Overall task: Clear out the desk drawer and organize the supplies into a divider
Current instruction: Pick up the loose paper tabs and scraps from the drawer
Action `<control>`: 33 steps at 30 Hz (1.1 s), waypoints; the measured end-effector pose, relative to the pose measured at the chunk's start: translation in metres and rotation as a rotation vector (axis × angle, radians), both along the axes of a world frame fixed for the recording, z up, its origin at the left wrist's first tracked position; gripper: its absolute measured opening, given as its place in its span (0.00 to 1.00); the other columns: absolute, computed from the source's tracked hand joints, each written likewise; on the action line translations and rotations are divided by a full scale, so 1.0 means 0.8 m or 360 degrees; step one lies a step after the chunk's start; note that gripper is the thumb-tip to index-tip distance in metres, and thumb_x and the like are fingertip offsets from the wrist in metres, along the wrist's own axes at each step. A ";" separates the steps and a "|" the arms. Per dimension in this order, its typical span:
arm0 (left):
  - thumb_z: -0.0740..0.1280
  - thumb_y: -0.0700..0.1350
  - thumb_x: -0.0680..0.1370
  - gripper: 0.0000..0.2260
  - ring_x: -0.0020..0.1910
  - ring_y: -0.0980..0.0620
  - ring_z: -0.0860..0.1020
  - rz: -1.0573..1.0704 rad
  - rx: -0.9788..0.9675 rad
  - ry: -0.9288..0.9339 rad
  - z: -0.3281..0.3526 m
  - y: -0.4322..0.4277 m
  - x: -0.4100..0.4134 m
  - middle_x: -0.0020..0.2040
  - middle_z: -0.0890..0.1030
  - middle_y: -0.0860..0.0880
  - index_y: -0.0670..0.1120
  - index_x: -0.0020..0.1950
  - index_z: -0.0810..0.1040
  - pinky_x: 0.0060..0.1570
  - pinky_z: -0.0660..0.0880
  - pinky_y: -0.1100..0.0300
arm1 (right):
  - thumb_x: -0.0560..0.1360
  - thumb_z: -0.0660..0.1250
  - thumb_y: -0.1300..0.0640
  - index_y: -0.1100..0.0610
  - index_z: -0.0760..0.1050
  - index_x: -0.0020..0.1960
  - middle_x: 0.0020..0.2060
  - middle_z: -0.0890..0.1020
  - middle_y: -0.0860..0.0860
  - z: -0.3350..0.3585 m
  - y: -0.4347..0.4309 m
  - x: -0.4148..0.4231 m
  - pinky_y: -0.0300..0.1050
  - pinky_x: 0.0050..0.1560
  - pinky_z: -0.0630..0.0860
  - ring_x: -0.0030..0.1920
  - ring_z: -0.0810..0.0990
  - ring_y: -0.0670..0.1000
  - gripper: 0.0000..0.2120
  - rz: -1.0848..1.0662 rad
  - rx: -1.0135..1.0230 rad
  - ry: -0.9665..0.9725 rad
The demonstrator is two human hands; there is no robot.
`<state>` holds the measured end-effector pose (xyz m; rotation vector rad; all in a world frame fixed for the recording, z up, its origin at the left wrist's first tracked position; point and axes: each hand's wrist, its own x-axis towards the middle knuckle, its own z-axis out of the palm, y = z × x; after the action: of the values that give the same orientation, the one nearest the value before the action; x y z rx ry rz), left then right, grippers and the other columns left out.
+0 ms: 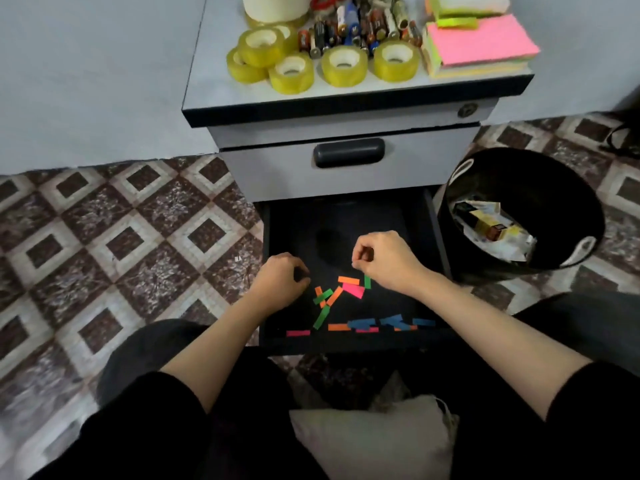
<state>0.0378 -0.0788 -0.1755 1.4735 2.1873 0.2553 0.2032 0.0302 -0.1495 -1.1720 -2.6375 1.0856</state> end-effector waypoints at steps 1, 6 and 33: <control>0.67 0.43 0.76 0.10 0.53 0.48 0.77 0.0028 -0.0043 -0.0038 -0.005 0.004 0.002 0.53 0.80 0.44 0.42 0.54 0.81 0.51 0.69 0.63 | 0.72 0.69 0.63 0.53 0.78 0.37 0.30 0.74 0.41 -0.007 0.000 0.000 0.39 0.44 0.73 0.33 0.73 0.39 0.08 0.0006 -0.0026 -0.0030; 0.65 0.47 0.77 0.11 0.52 0.46 0.79 -0.0013 -0.0402 -0.0091 -0.045 0.022 0.017 0.52 0.82 0.45 0.45 0.54 0.82 0.51 0.76 0.56 | 0.72 0.69 0.64 0.53 0.79 0.38 0.34 0.78 0.44 -0.036 0.008 -0.004 0.41 0.44 0.76 0.38 0.78 0.45 0.08 0.0021 -0.0157 -0.0134; 0.69 0.40 0.74 0.04 0.48 0.48 0.80 0.0294 -0.0541 -0.0149 -0.132 0.015 0.033 0.47 0.81 0.46 0.44 0.49 0.78 0.47 0.78 0.57 | 0.72 0.69 0.62 0.53 0.79 0.41 0.43 0.82 0.51 -0.110 0.044 0.019 0.49 0.48 0.79 0.47 0.80 0.53 0.04 -0.0313 -0.0145 -0.0606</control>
<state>0.0640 -0.0667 -0.2810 1.0570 2.1637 0.0098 0.2184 0.0656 -0.2377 -1.7732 -2.6734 1.0450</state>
